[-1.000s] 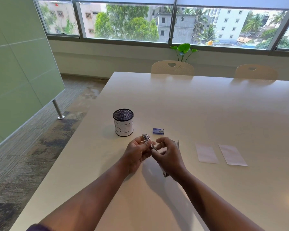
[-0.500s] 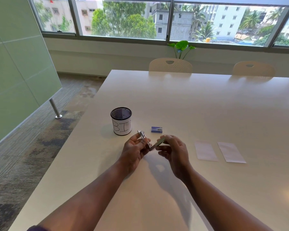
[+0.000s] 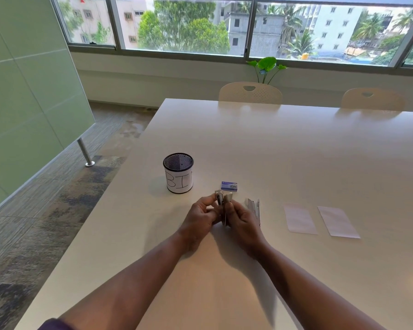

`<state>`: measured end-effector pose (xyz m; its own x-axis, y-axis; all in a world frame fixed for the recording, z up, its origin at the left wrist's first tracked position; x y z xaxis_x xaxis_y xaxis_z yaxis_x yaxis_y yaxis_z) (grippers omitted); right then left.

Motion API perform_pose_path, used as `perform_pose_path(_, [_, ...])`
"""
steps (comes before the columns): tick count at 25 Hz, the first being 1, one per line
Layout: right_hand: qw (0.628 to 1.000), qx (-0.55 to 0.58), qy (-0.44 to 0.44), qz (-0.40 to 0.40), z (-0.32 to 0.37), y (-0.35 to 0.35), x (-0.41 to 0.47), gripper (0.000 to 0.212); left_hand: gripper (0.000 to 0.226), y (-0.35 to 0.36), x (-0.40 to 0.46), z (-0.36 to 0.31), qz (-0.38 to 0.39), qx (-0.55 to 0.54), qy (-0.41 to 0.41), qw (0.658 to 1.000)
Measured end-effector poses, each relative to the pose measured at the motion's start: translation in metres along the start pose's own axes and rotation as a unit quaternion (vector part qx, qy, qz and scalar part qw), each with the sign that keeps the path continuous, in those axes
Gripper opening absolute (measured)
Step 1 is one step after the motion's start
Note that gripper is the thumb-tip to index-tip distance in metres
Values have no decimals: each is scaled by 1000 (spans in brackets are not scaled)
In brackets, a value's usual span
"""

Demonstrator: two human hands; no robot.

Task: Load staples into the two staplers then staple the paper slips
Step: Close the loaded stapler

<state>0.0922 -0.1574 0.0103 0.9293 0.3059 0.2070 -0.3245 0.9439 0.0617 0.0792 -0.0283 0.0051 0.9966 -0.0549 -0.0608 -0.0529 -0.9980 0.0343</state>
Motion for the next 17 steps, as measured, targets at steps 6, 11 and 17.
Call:
perform_pose_path(6, [999, 1, -40, -1, -2, -5, -1, 16, 37, 1, 1, -7, -2, 29, -8, 1000])
perform_pose_path(11, [993, -104, -48, -33, 1, -2, -4, 18, 57, 2, 9, -10, -60, 75, 1, 995])
perform_pose_path(17, [973, -211, -80, -43, 0, -1, -2, 21, 26, -1, 17, -11, -84, 112, -7, 990])
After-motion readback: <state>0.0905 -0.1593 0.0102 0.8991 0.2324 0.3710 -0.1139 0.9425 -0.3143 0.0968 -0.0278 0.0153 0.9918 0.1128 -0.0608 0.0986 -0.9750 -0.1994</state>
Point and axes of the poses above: each hand's wrist, its own x-axis towards the middle knuckle, its own y-axis out of the palm, z = x × y, the point moved 4 cm from there along x, towards the middle knuckle, and after that the axes turned 15 degrees about x, right-handed, at the moved point
